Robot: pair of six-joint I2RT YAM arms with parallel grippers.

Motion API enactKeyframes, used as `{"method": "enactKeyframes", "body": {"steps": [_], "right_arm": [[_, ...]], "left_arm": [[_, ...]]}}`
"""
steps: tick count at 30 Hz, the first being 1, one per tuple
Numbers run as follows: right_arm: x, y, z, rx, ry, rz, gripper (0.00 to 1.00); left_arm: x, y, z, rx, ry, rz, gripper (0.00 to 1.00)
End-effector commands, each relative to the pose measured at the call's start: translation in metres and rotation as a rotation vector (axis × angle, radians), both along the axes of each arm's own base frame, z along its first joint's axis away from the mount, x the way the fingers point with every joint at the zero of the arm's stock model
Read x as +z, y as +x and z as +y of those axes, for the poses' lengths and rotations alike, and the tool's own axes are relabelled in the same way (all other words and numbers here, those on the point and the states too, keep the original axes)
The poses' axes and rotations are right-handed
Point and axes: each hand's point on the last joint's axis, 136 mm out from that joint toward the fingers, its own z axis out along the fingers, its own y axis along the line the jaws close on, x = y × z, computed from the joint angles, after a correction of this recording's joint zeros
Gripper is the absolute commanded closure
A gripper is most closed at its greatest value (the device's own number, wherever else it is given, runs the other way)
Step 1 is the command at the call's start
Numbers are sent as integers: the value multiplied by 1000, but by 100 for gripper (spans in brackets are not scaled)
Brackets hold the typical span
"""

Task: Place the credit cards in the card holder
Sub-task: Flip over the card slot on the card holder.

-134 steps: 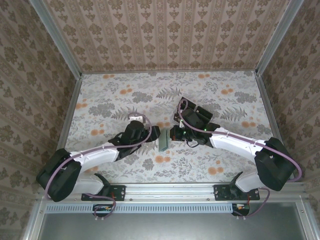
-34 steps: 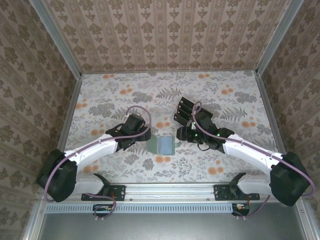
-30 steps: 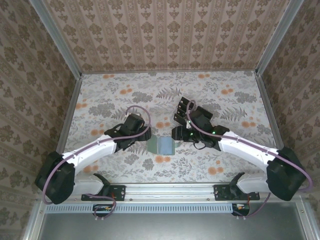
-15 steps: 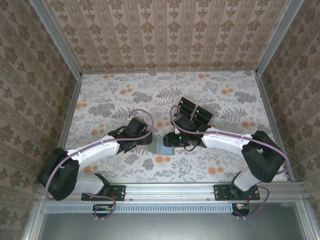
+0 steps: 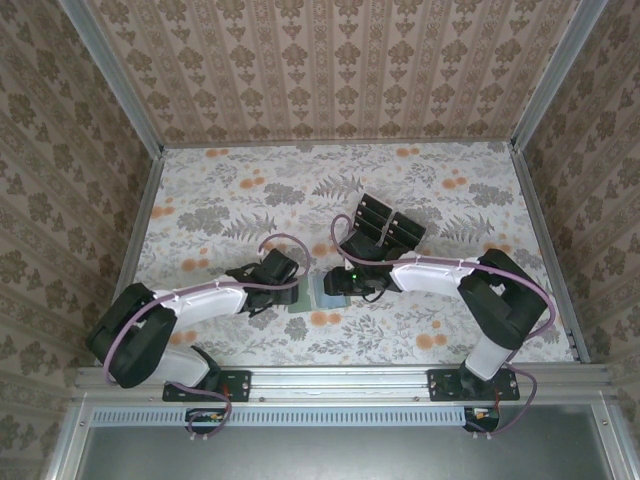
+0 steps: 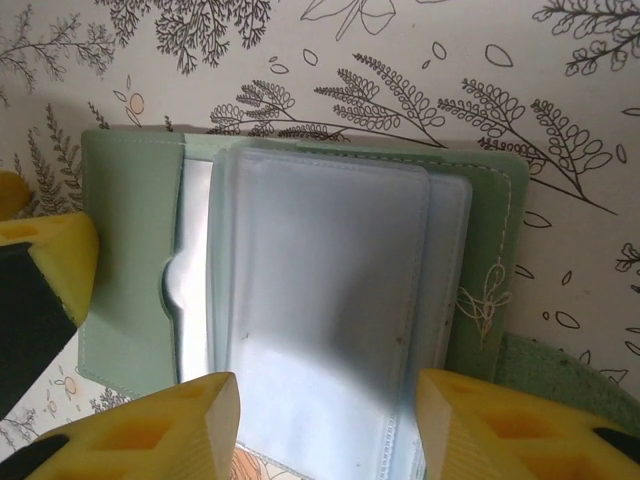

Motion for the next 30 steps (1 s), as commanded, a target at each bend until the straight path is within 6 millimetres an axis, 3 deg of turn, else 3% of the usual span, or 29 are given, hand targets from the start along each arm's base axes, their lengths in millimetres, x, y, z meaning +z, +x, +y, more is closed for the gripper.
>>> {"method": "enactKeyframes", "body": {"steps": [1, 18, 25, 30], "right_arm": [[0, 4, 4, 6, -4, -20, 47], [9, 4, 39, 62, 202, 41, 48], [24, 7, 48, 66, 261, 42, 49], [31, 7, 54, 72, 281, 49, 49]], "left_arm": [[-10, -3, 7, 22, 25, 4, 36], [-20, 2, 1, 9, 20, -2, 36], [-10, 6, 2, 14, 3, -28, 36], [2, 11, 13, 60, -31, -53, 34]]}}
